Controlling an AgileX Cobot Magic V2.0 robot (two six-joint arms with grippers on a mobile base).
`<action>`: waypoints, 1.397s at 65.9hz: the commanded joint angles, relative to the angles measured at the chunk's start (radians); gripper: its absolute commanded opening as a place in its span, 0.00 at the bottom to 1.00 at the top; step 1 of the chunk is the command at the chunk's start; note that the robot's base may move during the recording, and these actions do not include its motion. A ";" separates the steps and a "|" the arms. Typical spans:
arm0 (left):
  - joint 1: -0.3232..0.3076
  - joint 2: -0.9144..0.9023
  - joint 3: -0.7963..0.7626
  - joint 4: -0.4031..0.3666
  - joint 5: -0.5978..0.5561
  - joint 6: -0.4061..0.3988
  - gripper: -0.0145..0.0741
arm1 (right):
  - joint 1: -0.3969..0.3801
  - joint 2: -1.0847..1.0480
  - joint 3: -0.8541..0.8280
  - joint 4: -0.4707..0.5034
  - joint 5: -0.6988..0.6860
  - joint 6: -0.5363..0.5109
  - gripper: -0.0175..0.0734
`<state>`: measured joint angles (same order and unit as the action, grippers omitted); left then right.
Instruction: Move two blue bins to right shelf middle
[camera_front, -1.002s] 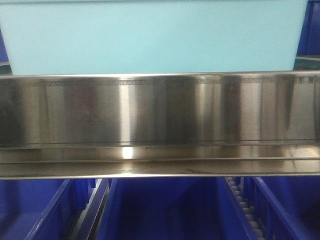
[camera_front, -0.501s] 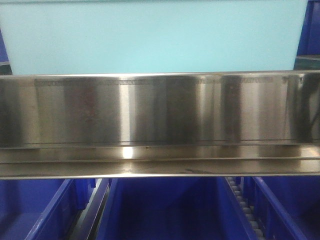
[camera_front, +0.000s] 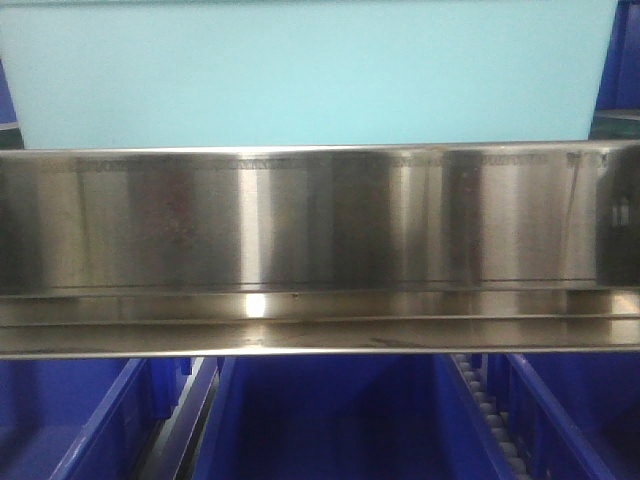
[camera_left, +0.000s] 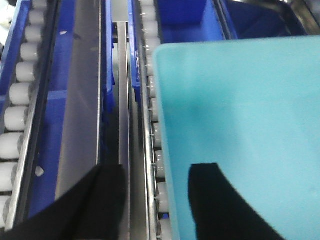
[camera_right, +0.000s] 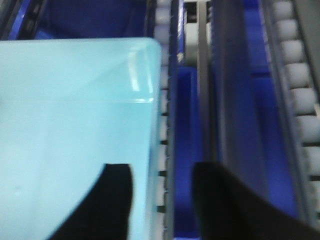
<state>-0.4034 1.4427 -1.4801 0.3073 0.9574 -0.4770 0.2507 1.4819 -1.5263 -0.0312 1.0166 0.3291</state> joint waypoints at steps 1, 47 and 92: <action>0.028 0.010 -0.007 -0.010 0.008 -0.056 0.49 | 0.002 0.022 -0.009 0.013 -0.003 0.000 0.49; 0.091 0.134 -0.045 -0.250 0.124 0.133 0.49 | 0.002 0.129 -0.009 0.013 0.026 -0.001 0.50; 0.048 0.177 -0.090 -0.274 0.200 0.156 0.48 | 0.002 0.138 -0.009 0.031 0.026 -0.001 0.23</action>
<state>-0.3400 1.6148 -1.5626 0.0465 1.1597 -0.3248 0.2515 1.6213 -1.5300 0.0000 1.0474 0.3301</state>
